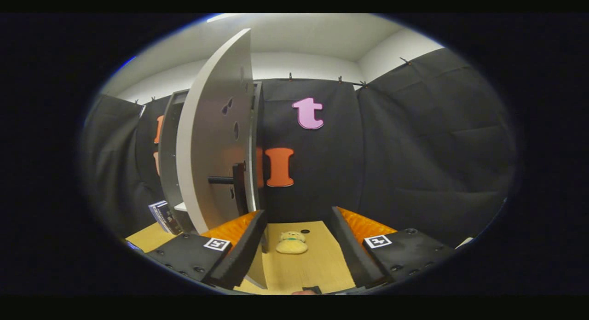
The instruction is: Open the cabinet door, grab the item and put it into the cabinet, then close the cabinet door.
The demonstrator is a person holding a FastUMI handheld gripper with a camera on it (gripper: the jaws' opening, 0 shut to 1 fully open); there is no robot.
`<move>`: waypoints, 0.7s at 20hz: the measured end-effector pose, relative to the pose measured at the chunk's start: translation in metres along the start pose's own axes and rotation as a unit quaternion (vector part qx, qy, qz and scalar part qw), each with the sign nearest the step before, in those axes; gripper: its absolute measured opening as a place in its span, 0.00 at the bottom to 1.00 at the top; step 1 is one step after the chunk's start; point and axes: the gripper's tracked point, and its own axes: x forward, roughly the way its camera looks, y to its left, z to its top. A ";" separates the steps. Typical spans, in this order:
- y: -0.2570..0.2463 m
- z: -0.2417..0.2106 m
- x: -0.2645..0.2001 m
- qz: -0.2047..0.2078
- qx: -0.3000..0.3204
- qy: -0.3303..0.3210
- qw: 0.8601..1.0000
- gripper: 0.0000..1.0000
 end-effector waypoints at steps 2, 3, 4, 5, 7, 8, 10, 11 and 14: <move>0.001 0.000 0.002 -0.003 -0.001 -0.001 1.000 0.89; 0.003 0.001 0.000 -0.003 0.002 -0.001 1.000 0.88; 0.006 0.000 -0.001 -0.001 0.003 0.001 1.000 0.88; 0.008 0.000 -0.003 0.001 0.004 0.001 1.000 0.88; 0.016 -0.001 -0.004 0.002 0.002 0.004 1.000 0.88; 0.020 0.000 -0.004 0.001 0.000 0.002 1.000 0.88; 0.028 0.000 -0.008 0.000 -0.001 0.003 1.000 0.87; 0.034 0.001 -0.010 0.001 -0.001 0.004 1.000 0.87; 0.050 0.000 -0.014 0.005 -0.006 0.004 1.000 0.87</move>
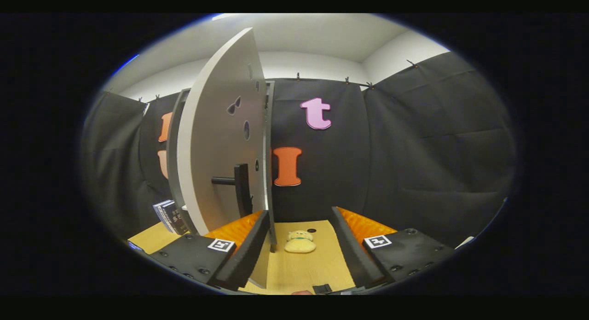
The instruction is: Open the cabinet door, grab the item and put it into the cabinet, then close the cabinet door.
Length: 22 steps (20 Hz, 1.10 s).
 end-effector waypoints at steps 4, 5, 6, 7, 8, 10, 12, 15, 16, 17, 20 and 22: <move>0.021 0.000 -0.002 0.004 -0.008 0.001 1.000 0.87; 0.027 0.001 -0.004 0.007 -0.009 0.000 1.000 0.87; 0.032 0.001 -0.005 0.012 -0.011 0.001 1.000 0.87; 0.040 0.000 -0.005 0.018 -0.012 0.002 1.000 0.87; 0.049 -0.001 -0.004 0.025 -0.011 0.004 1.000 0.87; 0.066 -0.001 -0.002 0.041 -0.009 0.005 0.999 0.87; 0.082 -0.002 -0.001 0.058 -0.004 0.005 0.998 0.88; 0.103 -0.004 0.002 0.085 0.003 0.004 0.996 0.87; 0.108 -0.006 0.005 0.090 0.005 0.005 0.996 0.88; 0.112 -0.008 0.007 0.092 0.004 0.007 0.996 0.88; 0.120 -0.009 0.011 0.108 0.005 0.009 0.994 0.88; 0.135 -0.009 0.018 0.126 0.007 0.011 0.992 0.88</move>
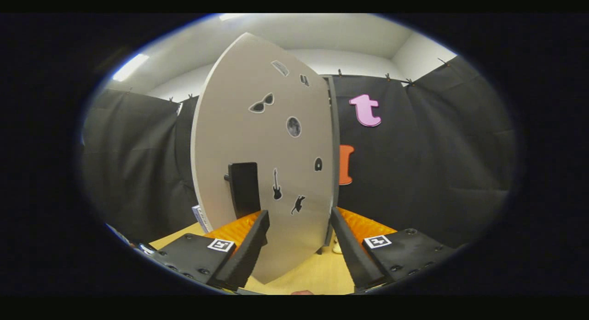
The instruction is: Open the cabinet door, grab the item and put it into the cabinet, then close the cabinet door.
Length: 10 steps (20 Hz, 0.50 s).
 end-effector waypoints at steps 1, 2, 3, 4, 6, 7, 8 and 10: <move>0.008 0.000 0.003 0.010 -0.001 0.000 1.000 0.88; 0.017 -0.002 0.009 0.020 -0.004 0.002 1.000 0.88; 0.025 -0.003 0.014 0.031 -0.007 0.002 0.999 0.88; 0.032 -0.002 0.020 0.036 -0.009 0.000 0.999 0.88; 0.042 -0.003 0.027 0.047 -0.014 0.003 0.999 0.89; 0.047 -0.005 0.030 0.055 -0.013 0.003 0.998 0.89; 0.054 -0.006 0.031 0.066 -0.011 0.005 0.998 0.89; 0.065 -0.009 0.033 0.082 -0.007 0.011 0.997 0.89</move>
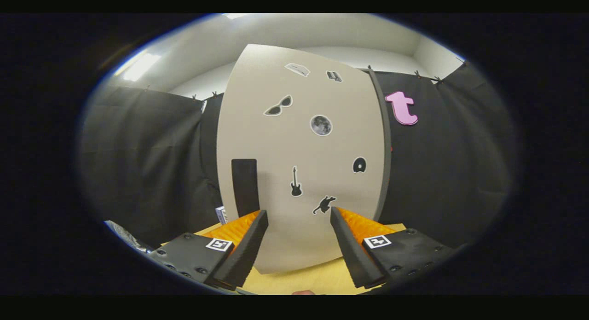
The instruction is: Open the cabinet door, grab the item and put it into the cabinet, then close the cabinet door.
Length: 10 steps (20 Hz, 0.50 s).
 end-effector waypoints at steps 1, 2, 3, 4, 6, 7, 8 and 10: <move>0.002 -0.003 0.002 0.004 0.002 0.005 1.000 0.89; 0.006 -0.007 0.005 0.009 0.005 0.010 1.000 0.89; 0.011 -0.010 0.007 0.016 0.007 0.015 1.000 0.89; 0.013 -0.013 0.009 0.019 0.009 0.019 1.000 0.89; 0.019 -0.018 0.019 0.018 0.015 0.025 0.999 0.89; 0.022 -0.019 0.023 0.020 0.019 0.026 0.999 0.89; 0.024 -0.020 0.028 0.020 0.022 0.028 0.999 0.89; 0.025 -0.020 0.036 0.020 0.026 0.029 0.999 0.89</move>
